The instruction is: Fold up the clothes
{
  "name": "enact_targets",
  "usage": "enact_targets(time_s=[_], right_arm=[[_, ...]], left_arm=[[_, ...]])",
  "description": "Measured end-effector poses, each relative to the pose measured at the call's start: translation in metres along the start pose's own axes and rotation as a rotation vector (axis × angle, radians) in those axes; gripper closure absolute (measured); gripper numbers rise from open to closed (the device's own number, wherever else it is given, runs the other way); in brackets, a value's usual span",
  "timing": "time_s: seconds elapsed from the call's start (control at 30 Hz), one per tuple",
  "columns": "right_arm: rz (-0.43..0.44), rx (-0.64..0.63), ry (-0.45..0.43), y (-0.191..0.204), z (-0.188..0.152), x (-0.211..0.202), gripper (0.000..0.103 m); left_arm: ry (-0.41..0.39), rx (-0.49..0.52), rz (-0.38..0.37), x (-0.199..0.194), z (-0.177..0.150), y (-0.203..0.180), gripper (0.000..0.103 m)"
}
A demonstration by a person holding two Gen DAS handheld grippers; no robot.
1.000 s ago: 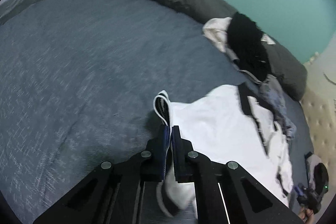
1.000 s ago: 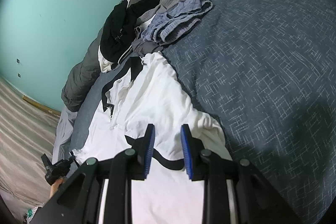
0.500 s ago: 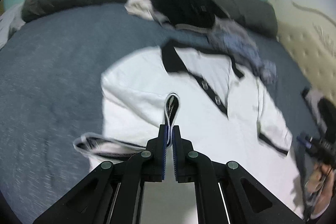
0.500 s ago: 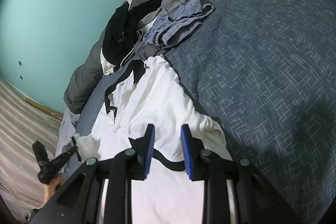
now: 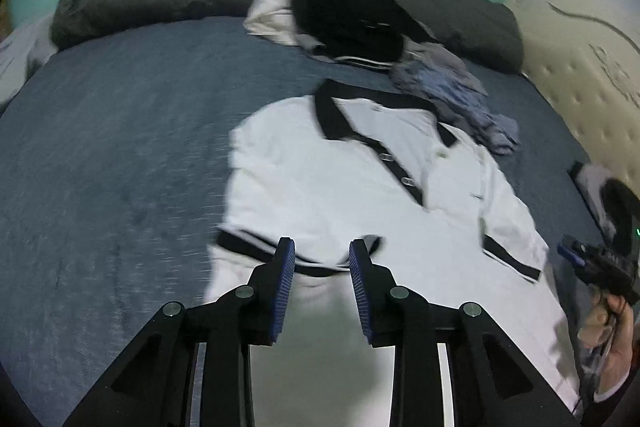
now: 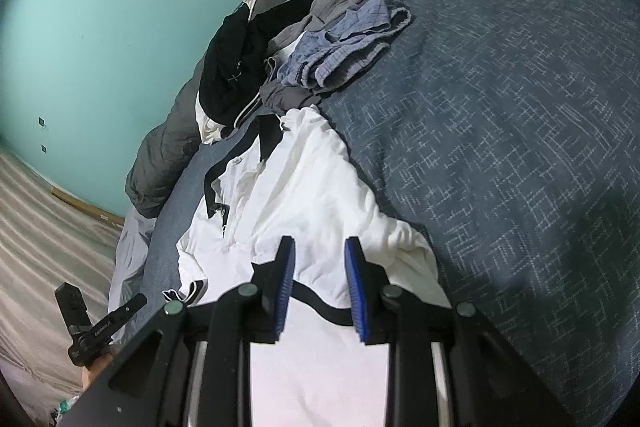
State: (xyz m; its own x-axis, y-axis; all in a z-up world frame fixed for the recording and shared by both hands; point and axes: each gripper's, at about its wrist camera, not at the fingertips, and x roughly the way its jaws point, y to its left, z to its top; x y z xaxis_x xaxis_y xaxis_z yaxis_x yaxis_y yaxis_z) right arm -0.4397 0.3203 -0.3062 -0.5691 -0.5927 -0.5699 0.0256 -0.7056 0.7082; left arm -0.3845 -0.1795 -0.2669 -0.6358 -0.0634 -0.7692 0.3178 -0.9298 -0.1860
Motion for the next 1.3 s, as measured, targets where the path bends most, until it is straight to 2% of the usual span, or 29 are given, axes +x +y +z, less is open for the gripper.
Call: enact_targets(time_s=[0.1,0.3,0.43,0.57,0.83,1.03,1.3], right_arm=[[0.001,0.0,0.0,0.0,0.0,0.0,0.078],[-0.003,0.003,0.001,-0.001,0.0,0.001,0.078],[-0.005,0.001,0.0,-0.001,-0.001,0.002,0.078],[-0.009,0.005,0.003,-0.003,-0.001,0.003,0.078],[-0.009,0.001,0.003,-0.002,-0.001,0.003,0.078],[-0.011,0.004,0.003,-0.003,-0.001,0.004,0.078],[-0.004,0.012,0.001,-0.004,-0.001,0.002,0.078]], left_arm=[[-0.03,-0.058,0.035,-0.003,0.001,0.028,0.072],[-0.009,-0.251,0.025,0.022,-0.001,0.086,0.072],[0.026,-0.363,-0.08,0.045,-0.005,0.106,0.069],[0.024,-0.319,-0.116,0.049,-0.006,0.099,0.067],[0.044,-0.255,-0.124,0.054,-0.011,0.089,0.068],[0.048,-0.198,-0.125,0.055,-0.005,0.079,0.089],[0.022,-0.115,-0.155,0.031,-0.014,0.061,0.093]])
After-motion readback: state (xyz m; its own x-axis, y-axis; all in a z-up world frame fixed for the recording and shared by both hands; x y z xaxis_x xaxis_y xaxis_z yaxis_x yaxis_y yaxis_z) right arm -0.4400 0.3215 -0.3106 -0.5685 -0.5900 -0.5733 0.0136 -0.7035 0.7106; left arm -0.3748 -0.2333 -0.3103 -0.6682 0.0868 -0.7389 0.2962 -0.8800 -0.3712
